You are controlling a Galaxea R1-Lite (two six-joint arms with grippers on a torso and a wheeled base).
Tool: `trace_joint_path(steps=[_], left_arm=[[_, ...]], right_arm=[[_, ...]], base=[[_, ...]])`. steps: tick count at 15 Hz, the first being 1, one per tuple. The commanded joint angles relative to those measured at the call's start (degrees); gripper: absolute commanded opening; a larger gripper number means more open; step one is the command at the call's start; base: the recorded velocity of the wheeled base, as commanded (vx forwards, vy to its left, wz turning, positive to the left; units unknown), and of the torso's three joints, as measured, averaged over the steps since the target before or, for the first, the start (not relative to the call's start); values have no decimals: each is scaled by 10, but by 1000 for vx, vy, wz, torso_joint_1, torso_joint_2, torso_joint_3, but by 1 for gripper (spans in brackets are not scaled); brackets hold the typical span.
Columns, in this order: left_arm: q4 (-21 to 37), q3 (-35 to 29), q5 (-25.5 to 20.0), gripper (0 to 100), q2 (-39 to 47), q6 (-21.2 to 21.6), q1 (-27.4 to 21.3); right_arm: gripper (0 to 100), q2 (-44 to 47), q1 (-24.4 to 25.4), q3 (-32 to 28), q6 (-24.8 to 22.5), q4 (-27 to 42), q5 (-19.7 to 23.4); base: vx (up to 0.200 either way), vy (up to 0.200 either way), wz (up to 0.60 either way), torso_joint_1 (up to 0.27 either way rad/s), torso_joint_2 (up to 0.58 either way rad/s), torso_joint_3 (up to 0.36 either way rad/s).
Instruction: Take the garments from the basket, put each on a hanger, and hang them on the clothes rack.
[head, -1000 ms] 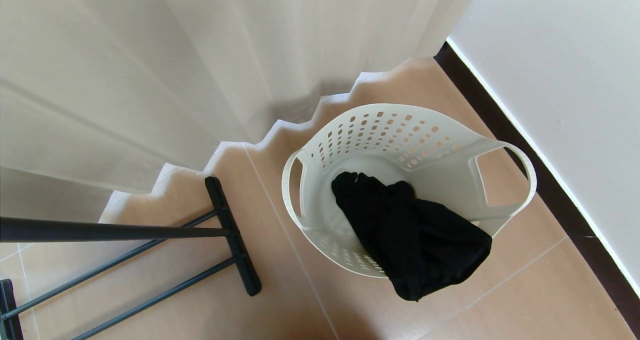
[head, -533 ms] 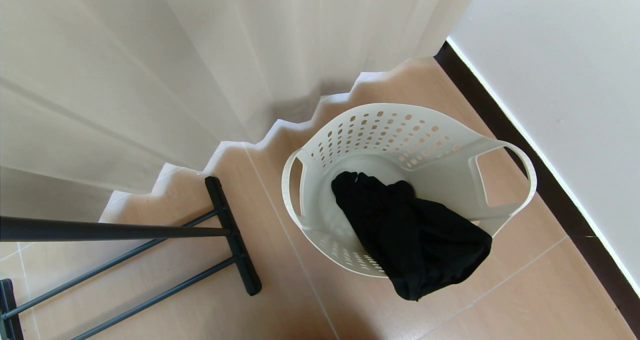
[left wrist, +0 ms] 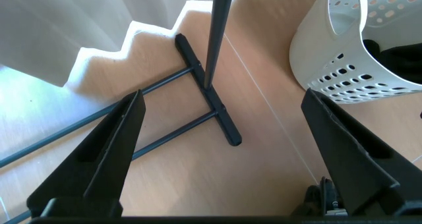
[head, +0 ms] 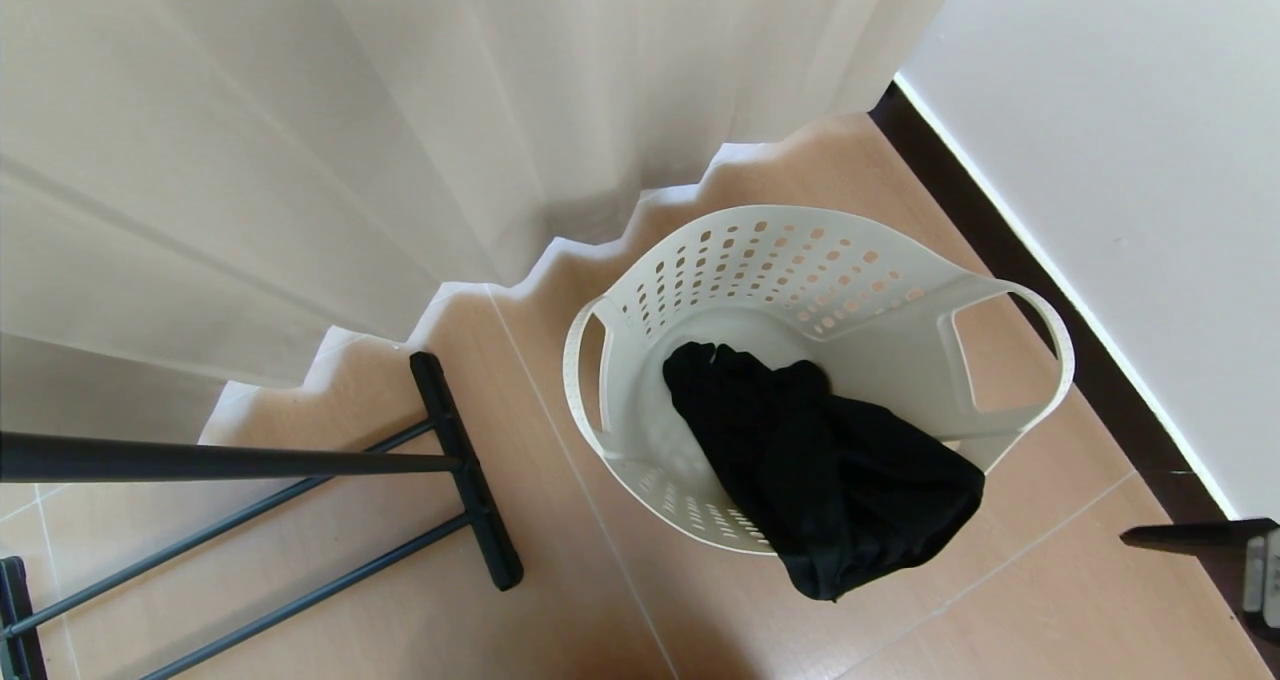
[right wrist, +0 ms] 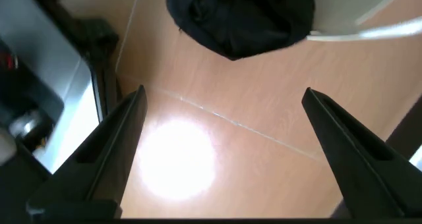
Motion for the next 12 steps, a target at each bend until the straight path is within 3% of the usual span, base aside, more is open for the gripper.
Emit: trace_joint_path(steps=[1,3,7,9,10,12], left_arm=[[0,0,0,100,0,0,0],[0,0,0,100,0,0,0],[0,0,0,100,0,0,0],[0,0,0,100,0,0,0],[0,0,0,100,0,0,0],[0,0,0,100,0,0,0]], right_arm=[[100,181,35,-197,-71,140,-44],[100,202,35,-236,-82,159,-84],[100,262,37,-282,-81,151,-94],[100,283,46,-302,-80,150,-114],[100,310,49,-323,-79,150,-145],[100,339,49,-335,-79,149,-150]], base=[[0,0,0,0,0,0],[0,0,0,0,0,0],[0,0,0,0,0,0],[0,0,0,0,0,0],[0,0,0,0,0,0],[0,0,0,0,0,0]])
